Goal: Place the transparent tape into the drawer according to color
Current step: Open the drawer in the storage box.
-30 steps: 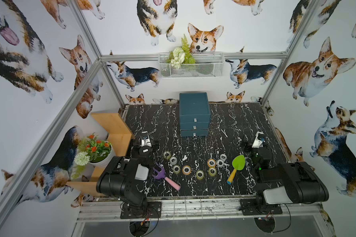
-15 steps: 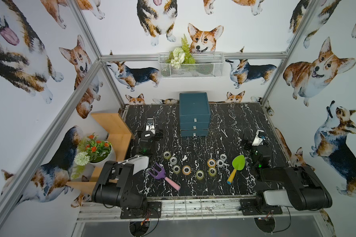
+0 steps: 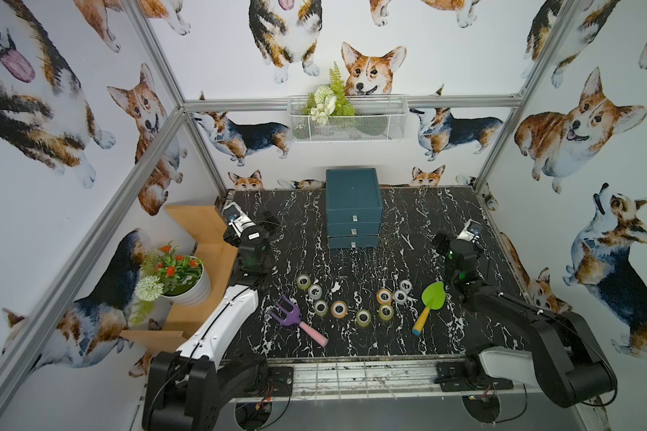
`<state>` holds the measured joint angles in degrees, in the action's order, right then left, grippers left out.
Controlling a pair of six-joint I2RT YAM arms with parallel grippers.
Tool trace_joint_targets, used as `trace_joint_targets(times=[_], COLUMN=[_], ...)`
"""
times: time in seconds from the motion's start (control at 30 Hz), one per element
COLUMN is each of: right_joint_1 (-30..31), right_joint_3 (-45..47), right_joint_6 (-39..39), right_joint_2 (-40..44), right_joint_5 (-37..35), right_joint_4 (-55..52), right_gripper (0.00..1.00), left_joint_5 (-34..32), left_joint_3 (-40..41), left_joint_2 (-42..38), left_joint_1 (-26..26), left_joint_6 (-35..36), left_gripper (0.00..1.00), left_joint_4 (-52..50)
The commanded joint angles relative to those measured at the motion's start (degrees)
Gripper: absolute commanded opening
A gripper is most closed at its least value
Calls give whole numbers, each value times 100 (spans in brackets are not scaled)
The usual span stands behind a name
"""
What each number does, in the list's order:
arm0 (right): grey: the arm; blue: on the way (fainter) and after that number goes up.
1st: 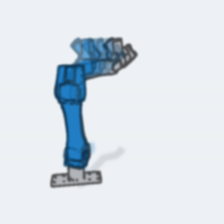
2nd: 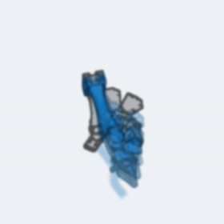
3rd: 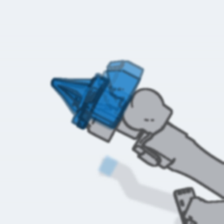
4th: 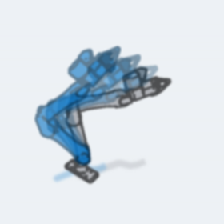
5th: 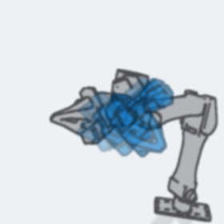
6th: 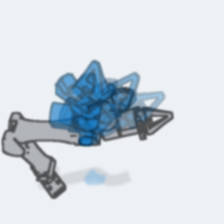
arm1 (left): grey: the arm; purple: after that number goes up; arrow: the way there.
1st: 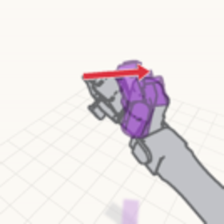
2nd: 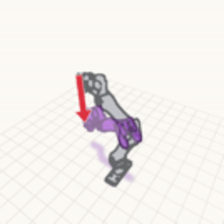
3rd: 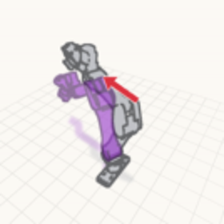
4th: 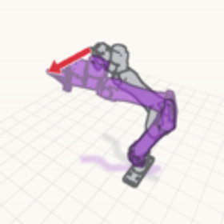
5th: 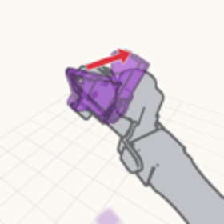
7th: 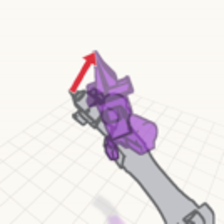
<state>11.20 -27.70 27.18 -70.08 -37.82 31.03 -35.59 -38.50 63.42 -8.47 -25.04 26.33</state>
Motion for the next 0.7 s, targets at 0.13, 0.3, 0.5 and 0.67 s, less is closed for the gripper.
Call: trace_joint_targets(times=[0.13,0.3,0.5,0.67], right_joint_1=[-429,316,791,1117], right_joint_3=[332,-146,-285,212], right_joint_6=[2236,1672,1457,1539], right_joint_2=[230,156,271,799], right_joint_5=[1484,1234,1779,2795], right_joint_4=[-643,-1697,-2333,-1513], right_gripper=[100,98,97,88], left_joint_5=[1503,2783,3076,3519], left_joint_3=[-660,-1015,-815,-1093], left_joint_2=[-307,-98,-134,49], left_joint_1=[291,271,-539,-971], left_joint_6=[-1290,-1520,-1461,-1244], left_gripper=[99,99,97,96], left_joint_4=[-1702,-2540,-3088,-3168])
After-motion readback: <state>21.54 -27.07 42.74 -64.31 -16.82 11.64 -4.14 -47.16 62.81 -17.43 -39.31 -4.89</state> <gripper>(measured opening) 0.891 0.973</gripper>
